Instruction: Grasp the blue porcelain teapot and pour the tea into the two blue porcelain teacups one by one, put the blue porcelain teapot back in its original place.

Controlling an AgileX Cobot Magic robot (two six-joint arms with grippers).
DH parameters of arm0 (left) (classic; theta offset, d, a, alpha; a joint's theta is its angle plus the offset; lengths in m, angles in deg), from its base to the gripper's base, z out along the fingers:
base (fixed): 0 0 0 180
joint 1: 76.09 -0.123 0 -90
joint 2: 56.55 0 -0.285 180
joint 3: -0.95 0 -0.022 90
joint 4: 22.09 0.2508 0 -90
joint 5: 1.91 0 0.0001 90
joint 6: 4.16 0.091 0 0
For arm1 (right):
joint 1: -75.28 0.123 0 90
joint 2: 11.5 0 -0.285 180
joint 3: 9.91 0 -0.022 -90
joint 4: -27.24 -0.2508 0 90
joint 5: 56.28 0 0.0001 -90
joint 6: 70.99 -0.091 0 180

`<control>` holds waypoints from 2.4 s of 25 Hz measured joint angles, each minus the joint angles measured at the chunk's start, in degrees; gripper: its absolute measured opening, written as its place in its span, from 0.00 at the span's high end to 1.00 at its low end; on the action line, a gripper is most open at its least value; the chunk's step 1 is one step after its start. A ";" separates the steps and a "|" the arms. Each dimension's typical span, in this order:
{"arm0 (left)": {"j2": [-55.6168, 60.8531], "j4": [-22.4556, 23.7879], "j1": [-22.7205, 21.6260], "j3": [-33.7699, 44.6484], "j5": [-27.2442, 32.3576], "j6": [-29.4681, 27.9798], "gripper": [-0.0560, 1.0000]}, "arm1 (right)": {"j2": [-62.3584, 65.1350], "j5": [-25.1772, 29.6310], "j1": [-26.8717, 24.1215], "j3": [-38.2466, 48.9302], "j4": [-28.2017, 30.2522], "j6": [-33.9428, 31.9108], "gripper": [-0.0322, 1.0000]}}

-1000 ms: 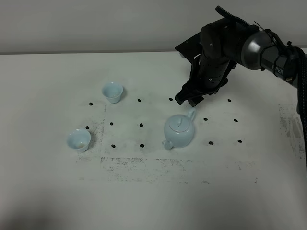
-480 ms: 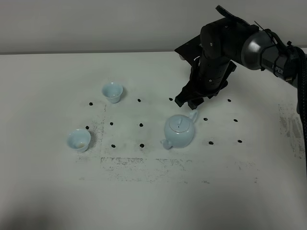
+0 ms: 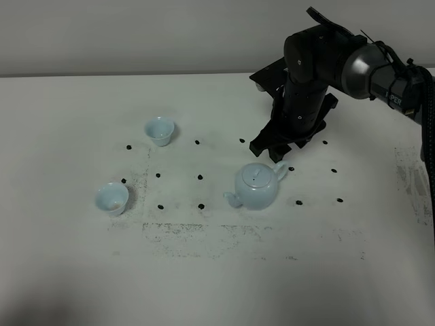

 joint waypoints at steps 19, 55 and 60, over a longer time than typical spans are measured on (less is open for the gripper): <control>0.00 0.00 0.00 0.00 0.00 0.00 0.26 | 4.84 -4.54 -1.11 2.28 8.57 -10.07 0.45; 0.00 -0.05 0.00 0.00 0.00 0.00 0.26 | 14.07 -29.66 -4.12 25.51 -2.60 -8.80 0.45; 0.00 -0.05 0.00 0.00 0.00 0.00 0.26 | 14.07 -28.56 -3.88 25.51 -3.58 -8.63 0.45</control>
